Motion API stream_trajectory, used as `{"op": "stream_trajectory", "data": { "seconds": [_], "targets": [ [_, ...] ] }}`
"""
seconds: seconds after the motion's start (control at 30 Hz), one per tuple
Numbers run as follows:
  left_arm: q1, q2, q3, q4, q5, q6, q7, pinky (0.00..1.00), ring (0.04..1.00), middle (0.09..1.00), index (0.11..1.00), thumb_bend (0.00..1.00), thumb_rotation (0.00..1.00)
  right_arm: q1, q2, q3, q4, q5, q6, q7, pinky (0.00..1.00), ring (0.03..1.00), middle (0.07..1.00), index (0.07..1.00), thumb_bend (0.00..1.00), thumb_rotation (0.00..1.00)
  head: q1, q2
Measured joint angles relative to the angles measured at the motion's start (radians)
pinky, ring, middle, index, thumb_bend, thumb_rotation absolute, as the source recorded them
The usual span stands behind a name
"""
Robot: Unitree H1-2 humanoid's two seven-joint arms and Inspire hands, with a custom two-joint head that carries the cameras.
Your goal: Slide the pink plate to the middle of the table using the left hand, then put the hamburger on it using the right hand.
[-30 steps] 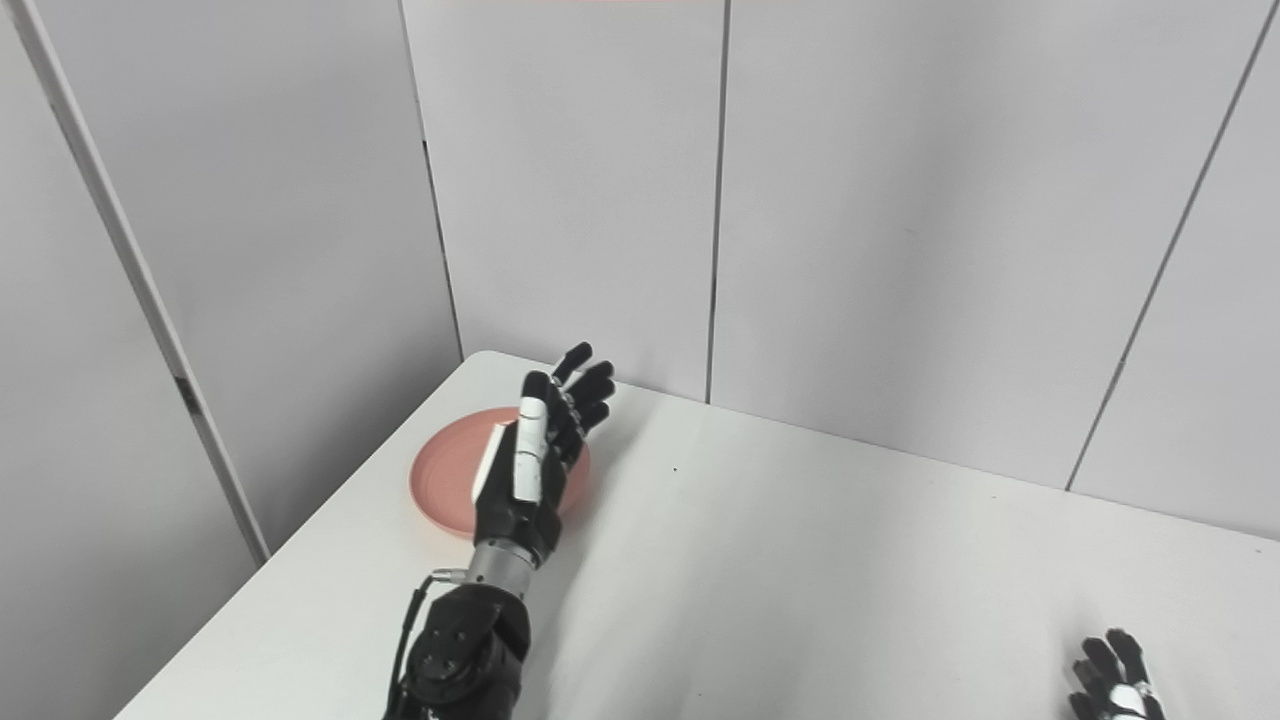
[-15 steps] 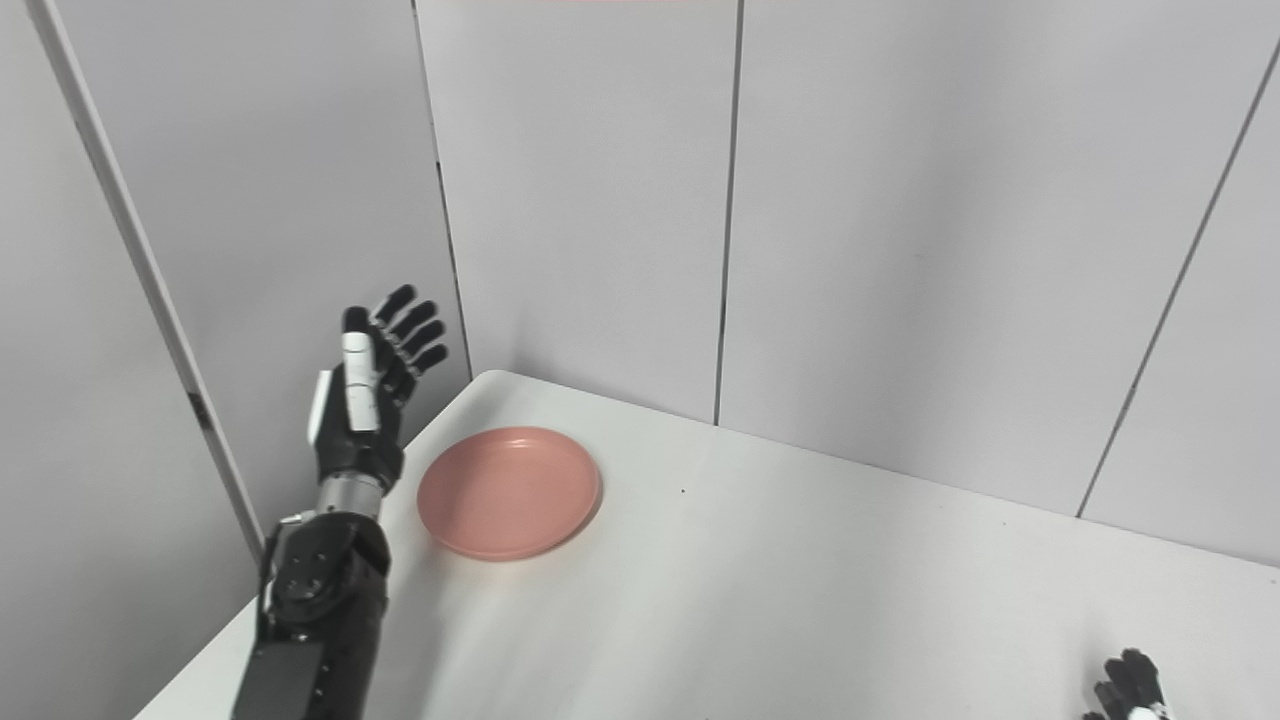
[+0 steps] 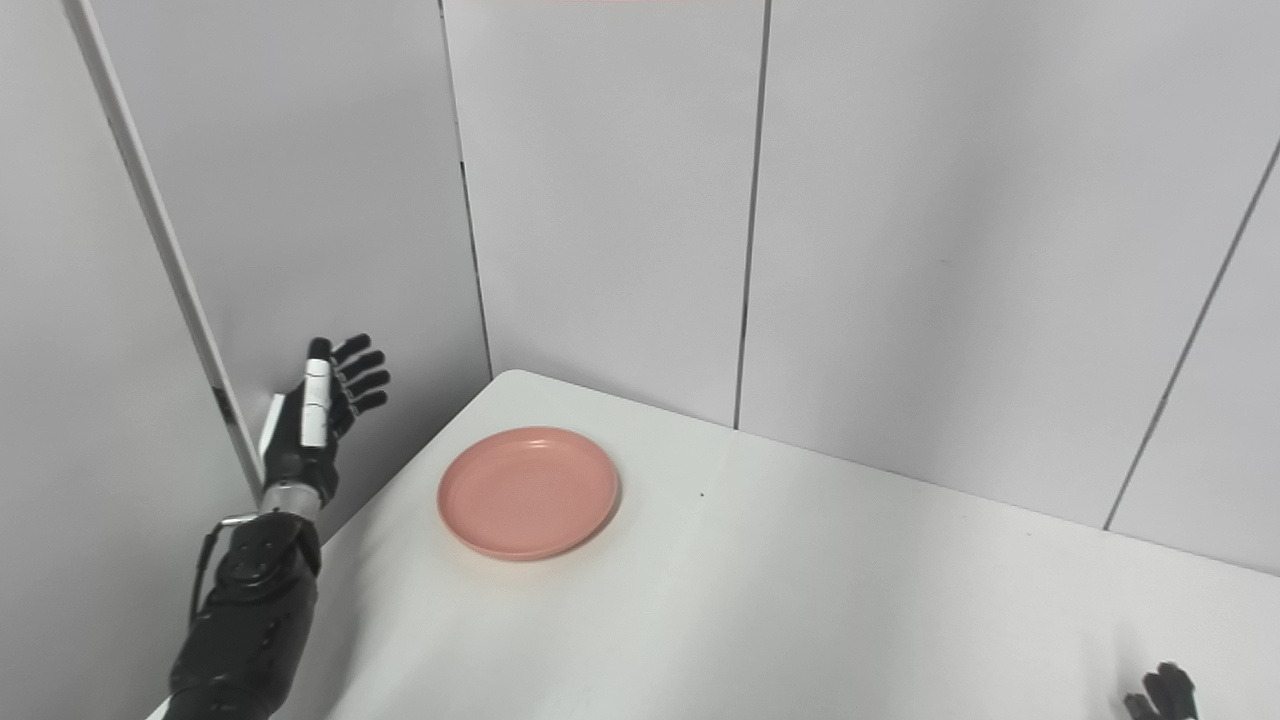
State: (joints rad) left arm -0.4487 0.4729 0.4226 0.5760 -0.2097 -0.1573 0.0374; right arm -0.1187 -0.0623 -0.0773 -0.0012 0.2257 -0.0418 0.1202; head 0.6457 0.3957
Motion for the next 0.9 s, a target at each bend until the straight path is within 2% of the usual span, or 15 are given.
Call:
{"op": "stream_trajectory", "data": {
  "seconds": [0.23,0.5,0.9],
  "targets": [
    [-0.003,-0.009,-0.01,0.035,0.0,-0.039,0.003,0.79,0.774,0.791,0.774,0.89,1.0,0.005,0.0,-0.002,-0.007,0.007,0.0,0.0,1.0,1.0,1.0,0.99,0.49,0.82,0.005,0.005],
    [0.008,-0.081,-0.032,0.033,0.0,-0.042,0.033,0.83,0.788,0.803,0.786,0.88,1.0,0.01,0.0,-0.009,-0.012,0.006,0.0,-0.001,1.0,1.0,1.0,0.991,0.47,0.81,0.012,0.012],
    [0.006,-0.114,-0.064,0.055,0.004,-0.069,0.042,0.86,0.776,0.794,0.776,0.9,1.0,0.017,-0.001,-0.009,-0.02,0.006,0.0,-0.003,1.0,1.0,1.0,1.0,0.44,0.82,0.012,0.022]
  ]
}}
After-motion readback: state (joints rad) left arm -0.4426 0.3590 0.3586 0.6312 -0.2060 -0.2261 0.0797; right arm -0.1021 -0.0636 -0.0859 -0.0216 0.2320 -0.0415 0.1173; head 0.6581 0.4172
